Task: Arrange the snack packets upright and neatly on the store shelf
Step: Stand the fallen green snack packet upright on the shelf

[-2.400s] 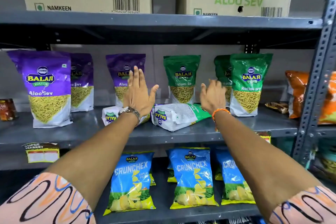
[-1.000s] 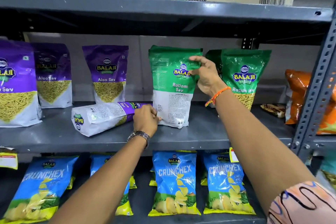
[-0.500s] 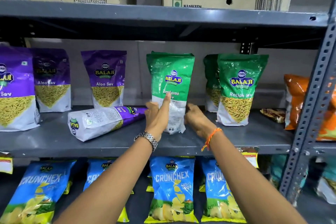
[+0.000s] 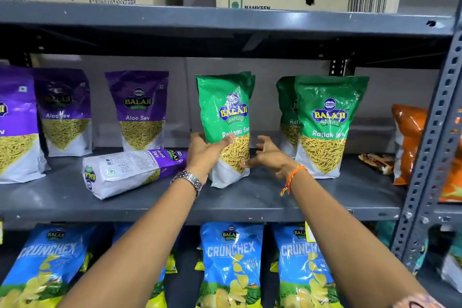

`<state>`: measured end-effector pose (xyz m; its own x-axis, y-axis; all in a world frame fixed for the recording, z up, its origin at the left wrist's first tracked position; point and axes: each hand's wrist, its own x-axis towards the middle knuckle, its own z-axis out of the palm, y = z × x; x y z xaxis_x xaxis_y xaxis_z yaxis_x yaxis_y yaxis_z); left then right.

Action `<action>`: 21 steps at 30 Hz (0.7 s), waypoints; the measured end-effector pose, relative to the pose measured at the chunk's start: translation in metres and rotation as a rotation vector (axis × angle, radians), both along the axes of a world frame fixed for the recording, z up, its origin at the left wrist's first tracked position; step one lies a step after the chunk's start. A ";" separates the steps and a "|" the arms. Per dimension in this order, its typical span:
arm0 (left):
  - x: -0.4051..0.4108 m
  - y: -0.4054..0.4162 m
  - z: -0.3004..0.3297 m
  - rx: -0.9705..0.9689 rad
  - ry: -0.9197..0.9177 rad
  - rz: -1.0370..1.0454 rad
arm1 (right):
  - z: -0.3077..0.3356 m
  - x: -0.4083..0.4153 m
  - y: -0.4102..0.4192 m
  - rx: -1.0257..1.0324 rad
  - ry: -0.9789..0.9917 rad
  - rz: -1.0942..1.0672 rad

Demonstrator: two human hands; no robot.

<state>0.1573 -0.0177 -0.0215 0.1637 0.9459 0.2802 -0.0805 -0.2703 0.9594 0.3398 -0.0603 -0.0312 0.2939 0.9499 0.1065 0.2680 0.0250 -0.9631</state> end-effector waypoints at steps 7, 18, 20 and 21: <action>0.007 0.035 -0.010 0.016 0.056 -0.062 | -0.018 -0.005 0.017 0.088 -0.098 -0.045; -0.004 0.024 -0.002 0.026 0.056 -0.112 | -0.015 -0.023 0.000 0.036 -0.289 -0.251; -0.021 0.028 0.013 0.058 0.098 -0.028 | -0.009 -0.040 -0.017 0.174 -0.343 -0.424; -0.036 0.033 0.024 0.089 0.113 0.039 | -0.006 -0.053 -0.029 0.335 -0.369 -0.521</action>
